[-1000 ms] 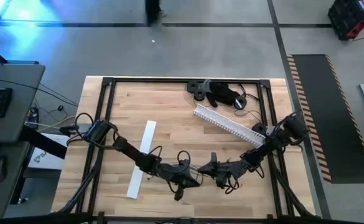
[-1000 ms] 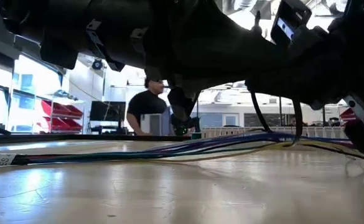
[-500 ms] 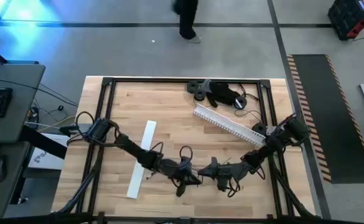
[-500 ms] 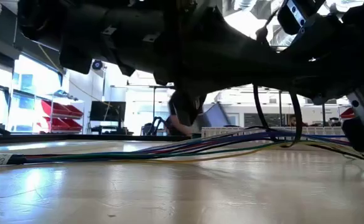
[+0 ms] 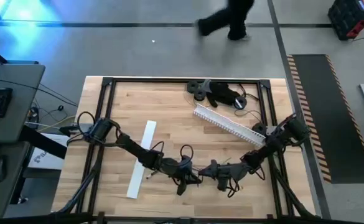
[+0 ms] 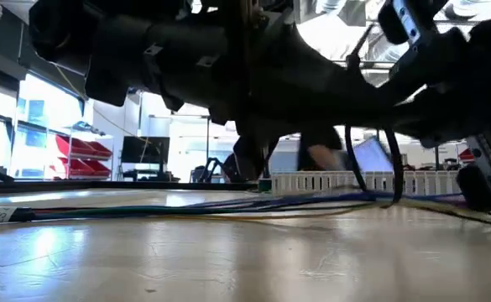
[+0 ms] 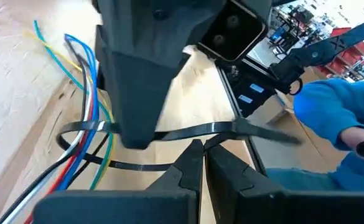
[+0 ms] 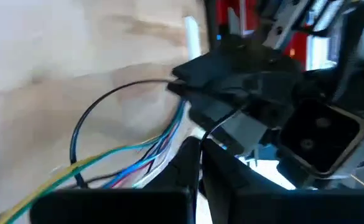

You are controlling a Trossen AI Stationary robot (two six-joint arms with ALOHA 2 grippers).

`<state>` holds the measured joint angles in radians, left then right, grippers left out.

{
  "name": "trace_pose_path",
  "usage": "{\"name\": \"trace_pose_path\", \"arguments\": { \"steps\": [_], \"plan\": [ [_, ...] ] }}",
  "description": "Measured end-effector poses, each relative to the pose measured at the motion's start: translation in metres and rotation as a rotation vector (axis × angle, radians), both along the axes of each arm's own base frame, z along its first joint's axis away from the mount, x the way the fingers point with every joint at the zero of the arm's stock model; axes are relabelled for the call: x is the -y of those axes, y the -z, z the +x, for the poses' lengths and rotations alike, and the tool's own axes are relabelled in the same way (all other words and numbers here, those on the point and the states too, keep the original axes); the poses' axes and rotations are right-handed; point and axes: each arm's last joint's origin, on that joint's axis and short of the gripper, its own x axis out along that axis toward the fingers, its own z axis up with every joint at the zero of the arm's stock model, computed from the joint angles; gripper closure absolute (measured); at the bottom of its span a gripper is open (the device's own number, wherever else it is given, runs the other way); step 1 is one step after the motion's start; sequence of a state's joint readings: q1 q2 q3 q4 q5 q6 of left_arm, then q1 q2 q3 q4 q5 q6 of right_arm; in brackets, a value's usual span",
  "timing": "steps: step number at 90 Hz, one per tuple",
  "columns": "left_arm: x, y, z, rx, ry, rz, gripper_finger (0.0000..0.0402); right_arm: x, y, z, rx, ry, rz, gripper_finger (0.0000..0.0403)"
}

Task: Ziptie cables
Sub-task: Wrap the cable using zip tie

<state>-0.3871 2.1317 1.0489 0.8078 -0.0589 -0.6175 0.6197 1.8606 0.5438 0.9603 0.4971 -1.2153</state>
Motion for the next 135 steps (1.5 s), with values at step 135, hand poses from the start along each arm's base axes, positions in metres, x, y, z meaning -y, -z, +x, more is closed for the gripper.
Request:
{"name": "trace_pose_path", "arguments": {
  "steps": [135],
  "plan": [
    [0.008, 0.001, -0.004, -0.019, 0.001, 0.006, 0.0402, 0.011, -0.006, 0.021, -0.044, 0.079, 0.281, 0.0402]
  ]
}}
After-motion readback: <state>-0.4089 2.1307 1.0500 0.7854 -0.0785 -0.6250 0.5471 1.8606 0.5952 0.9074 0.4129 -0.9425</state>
